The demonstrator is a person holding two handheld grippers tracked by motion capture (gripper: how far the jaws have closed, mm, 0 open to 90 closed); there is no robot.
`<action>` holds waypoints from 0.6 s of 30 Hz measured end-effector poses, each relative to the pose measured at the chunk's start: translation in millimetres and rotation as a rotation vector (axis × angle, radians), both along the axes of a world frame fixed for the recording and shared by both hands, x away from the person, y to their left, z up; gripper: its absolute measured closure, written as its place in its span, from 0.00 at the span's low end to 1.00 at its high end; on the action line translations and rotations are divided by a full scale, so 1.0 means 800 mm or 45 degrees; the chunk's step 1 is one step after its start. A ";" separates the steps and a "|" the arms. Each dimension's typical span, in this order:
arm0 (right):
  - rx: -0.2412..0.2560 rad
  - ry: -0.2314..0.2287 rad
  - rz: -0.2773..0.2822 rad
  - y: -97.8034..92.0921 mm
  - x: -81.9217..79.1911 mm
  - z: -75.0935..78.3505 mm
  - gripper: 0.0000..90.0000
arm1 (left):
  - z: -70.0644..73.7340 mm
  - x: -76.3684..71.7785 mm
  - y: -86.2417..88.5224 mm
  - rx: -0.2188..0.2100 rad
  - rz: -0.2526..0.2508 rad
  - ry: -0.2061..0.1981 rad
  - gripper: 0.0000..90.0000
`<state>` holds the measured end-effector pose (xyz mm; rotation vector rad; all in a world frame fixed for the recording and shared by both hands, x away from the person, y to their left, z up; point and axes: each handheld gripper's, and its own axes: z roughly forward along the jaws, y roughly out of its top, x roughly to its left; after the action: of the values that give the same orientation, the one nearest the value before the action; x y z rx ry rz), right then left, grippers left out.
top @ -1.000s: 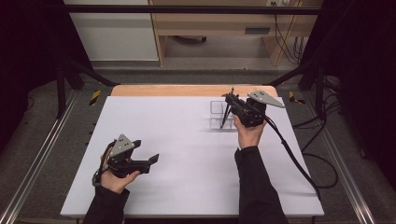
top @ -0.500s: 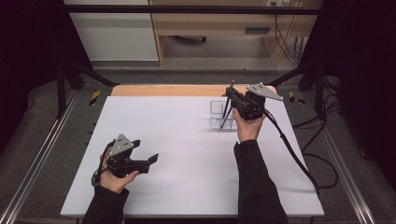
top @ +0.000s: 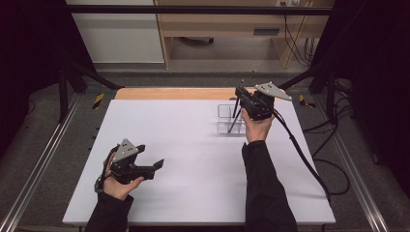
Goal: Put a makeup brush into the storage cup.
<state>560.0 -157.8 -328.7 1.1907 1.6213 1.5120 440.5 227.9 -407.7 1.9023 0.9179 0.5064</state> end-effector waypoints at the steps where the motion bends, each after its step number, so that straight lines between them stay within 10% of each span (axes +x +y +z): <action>1: -0.002 0.000 -0.003 0.000 0.001 -0.001 0.93 | 0.000 0.000 0.000 -0.002 0.000 0.000 0.13; 18: -0.015 0.009 -0.062 0.001 0.021 -0.010 0.93 | 0.000 0.000 -0.001 0.006 -0.003 -0.002 0.13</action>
<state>576.8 -156.9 -337.0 1.2220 1.5924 1.4676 440.3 227.3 -407.8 1.9073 0.9139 0.5088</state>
